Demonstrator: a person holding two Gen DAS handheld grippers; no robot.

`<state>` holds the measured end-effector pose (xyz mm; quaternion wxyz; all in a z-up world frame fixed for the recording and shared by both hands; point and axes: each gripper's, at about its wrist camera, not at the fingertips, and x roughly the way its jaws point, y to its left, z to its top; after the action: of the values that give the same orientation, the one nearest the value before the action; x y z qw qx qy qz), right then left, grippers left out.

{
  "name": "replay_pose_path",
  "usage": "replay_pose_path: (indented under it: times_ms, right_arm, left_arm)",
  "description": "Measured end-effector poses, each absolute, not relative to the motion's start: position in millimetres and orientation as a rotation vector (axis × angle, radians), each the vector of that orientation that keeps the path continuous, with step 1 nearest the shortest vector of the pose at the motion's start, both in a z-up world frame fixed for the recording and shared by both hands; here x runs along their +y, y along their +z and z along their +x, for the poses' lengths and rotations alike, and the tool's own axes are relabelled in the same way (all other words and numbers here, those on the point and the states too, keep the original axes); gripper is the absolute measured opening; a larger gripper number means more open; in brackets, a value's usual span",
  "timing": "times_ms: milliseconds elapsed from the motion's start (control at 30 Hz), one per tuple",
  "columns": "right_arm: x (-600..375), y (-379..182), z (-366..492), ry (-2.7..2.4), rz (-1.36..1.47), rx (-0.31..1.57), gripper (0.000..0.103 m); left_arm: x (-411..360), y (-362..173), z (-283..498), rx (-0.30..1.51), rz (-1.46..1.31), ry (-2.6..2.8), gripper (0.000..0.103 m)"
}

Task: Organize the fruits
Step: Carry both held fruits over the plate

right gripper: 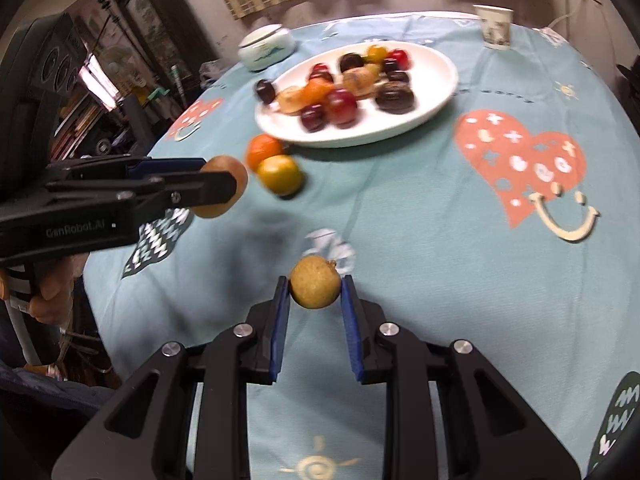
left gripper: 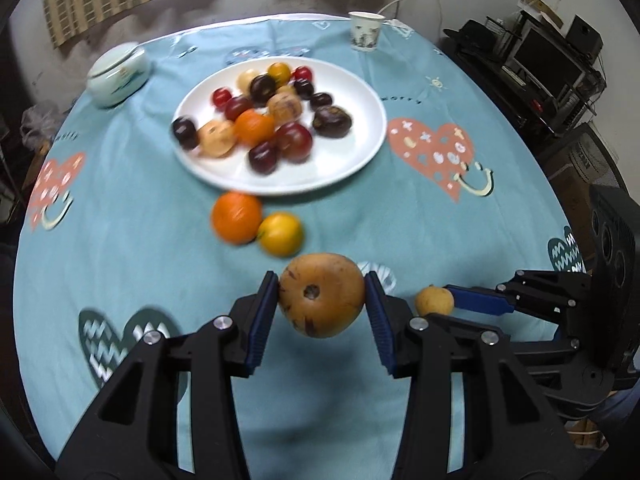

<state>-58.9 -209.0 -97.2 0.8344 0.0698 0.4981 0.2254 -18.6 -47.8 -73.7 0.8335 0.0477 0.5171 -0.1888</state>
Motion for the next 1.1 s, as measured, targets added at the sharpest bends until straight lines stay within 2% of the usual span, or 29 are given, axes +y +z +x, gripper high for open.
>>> replay_pose_path:
  times_ms: [567, 1100]
  right_arm:
    - [-124, -88, -59, 0.666, 0.06, 1.062, 0.026]
    - [-142, -82, -58, 0.609, 0.104, 1.041, 0.026]
  left_arm:
    - [26, -56, -46, 1.051, 0.013, -0.276, 0.045]
    - [3, -45, -27, 1.028, 0.06, -0.349, 0.045]
